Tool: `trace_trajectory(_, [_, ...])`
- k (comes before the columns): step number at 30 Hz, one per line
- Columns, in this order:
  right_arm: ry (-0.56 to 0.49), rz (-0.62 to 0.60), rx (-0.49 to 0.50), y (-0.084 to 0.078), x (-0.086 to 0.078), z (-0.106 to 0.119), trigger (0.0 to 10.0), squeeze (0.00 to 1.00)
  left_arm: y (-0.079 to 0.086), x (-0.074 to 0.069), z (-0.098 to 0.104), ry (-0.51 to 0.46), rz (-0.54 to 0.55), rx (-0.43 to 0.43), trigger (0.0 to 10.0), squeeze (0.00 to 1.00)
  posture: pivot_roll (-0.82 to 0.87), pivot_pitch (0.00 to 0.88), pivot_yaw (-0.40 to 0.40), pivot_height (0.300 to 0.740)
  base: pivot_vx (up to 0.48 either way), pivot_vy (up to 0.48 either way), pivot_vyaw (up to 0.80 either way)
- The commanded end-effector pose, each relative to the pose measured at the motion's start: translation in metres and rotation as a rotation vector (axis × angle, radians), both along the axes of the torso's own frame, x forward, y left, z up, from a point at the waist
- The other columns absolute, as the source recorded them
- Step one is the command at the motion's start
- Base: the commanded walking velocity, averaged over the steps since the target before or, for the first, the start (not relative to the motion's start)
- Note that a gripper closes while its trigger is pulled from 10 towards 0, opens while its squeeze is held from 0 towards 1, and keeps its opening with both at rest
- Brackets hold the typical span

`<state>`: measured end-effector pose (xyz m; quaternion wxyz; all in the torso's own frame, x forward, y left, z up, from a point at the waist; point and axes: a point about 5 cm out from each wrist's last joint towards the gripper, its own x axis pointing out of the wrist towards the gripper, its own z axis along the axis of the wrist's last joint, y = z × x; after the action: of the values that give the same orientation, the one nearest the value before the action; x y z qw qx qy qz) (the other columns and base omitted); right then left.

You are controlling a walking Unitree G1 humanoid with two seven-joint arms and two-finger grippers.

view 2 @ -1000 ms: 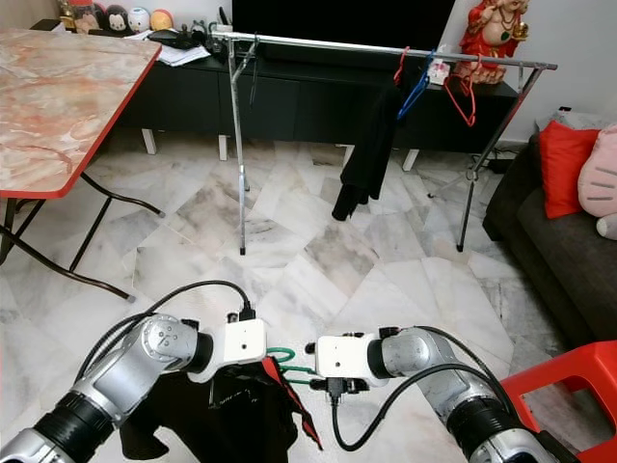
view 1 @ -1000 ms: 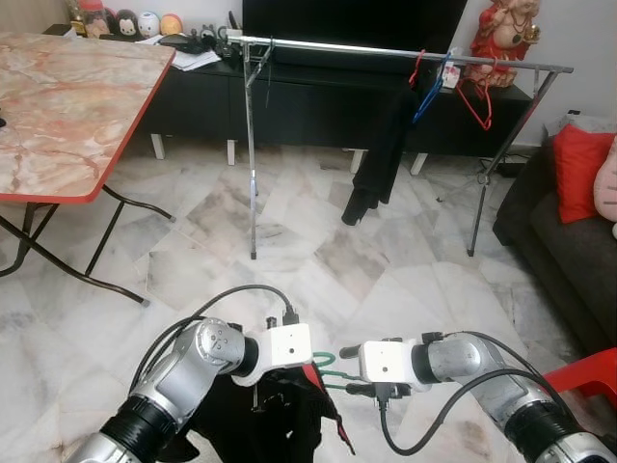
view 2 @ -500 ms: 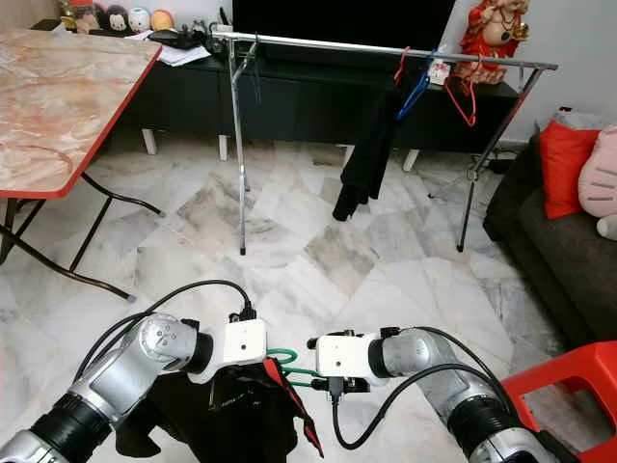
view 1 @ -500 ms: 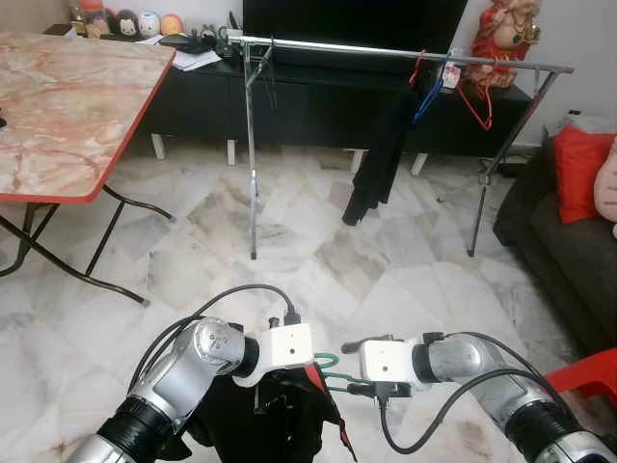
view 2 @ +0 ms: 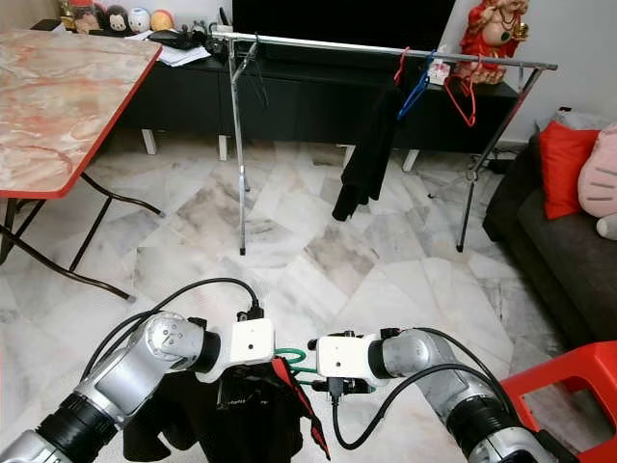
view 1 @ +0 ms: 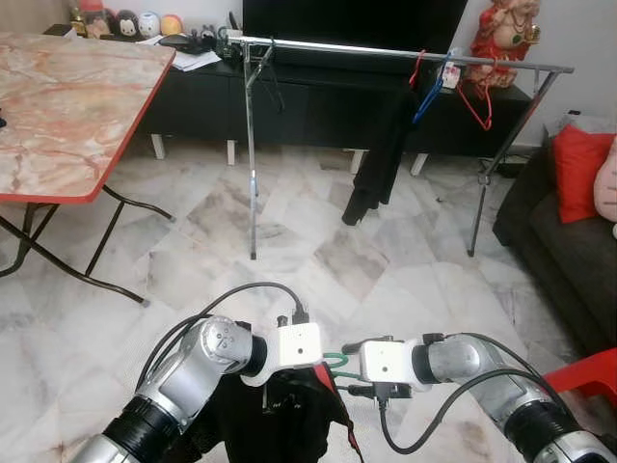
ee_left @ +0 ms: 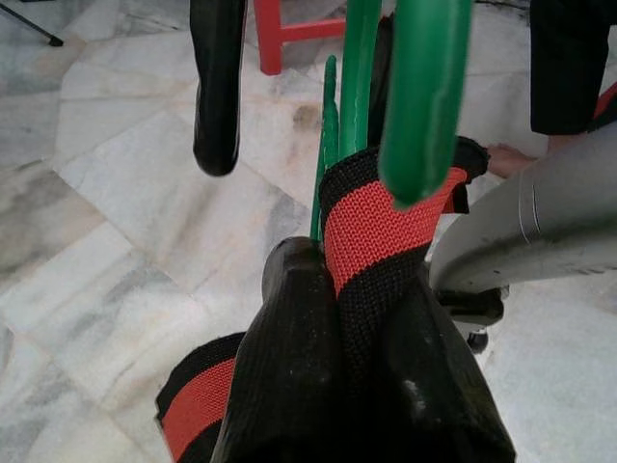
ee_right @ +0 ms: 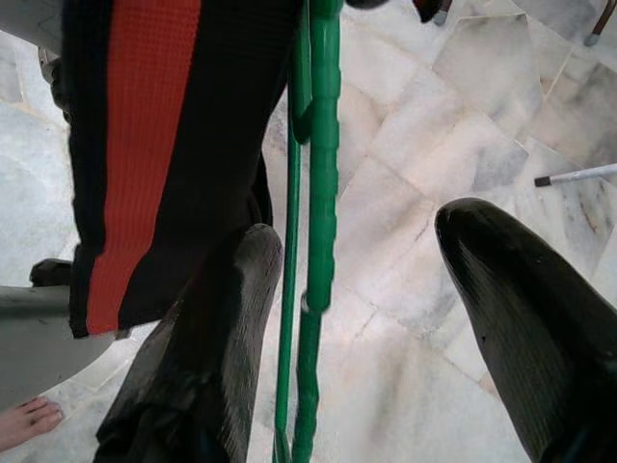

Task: Hang hanger

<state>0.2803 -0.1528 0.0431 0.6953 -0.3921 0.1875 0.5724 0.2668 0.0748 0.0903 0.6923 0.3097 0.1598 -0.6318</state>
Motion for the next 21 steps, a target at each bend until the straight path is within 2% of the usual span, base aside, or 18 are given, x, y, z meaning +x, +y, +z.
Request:
trace_trajectory(1, [-0.002,0.004,-0.014,-0.0019,0.0014,0.0012,10.0,0.0,-0.0084,-0.0015,0.0082,-0.019,-0.031,-0.032,10.0,0.0,-0.01,0.0,-0.165,0.74,0.0,0.0,0.0])
trace_trajectory(14, [-0.005,0.001,-0.016,-0.0022,0.0023,0.0016,10.0,0.0,-0.0158,-0.0018,0.0143,-0.034,-0.032,-0.072,10.0,0.0,-0.01,0.0,-0.166,0.74,0.0,0.0,0.0])
trace_trajectory(15, [-0.002,0.002,-0.016,-0.0024,0.002,0.0015,9.2,0.0,-0.0159,-0.0018,0.0146,-0.034,-0.033,-0.073,10.0,0.0,-0.01,0.0,-0.166,0.74,0.0,0.0,0.0])
trace_trajectory(16, [0.0,0.003,-0.015,-0.0025,0.0017,0.0013,4.2,0.0,-0.016,-0.0019,0.0148,-0.034,-0.033,-0.074,10.0,0.0,-0.01,0.0,-0.166,0.74,0.0,0.0,0.0])
trace_trajectory(17, [0.003,0.005,-0.014,-0.0026,0.0013,0.0012,1.2,0.0,-0.0161,-0.002,0.0148,-0.034,-0.033,-0.074,10.0,0.0,-0.01,0.0,-0.166,0.74,0.0,0.0,0.0])
trace_trajectory(18, [0.006,0.008,-0.012,-0.0027,0.0009,0.0011,0.0,0.0,-0.0161,-0.002,0.0148,-0.034,-0.033,-0.075,10.0,0.0,-0.01,0.0,-0.166,0.74,0.0,0.0,0.0])
trace_trajectory(21, [0.01,0.012,-0.009,-0.0026,0.0002,0.0011,0.0,0.0,-0.0162,-0.0022,0.0147,-0.033,-0.033,-0.074,10.0,0.0,-0.01,0.0,-0.166,0.74,0.0,0.0,0.0])
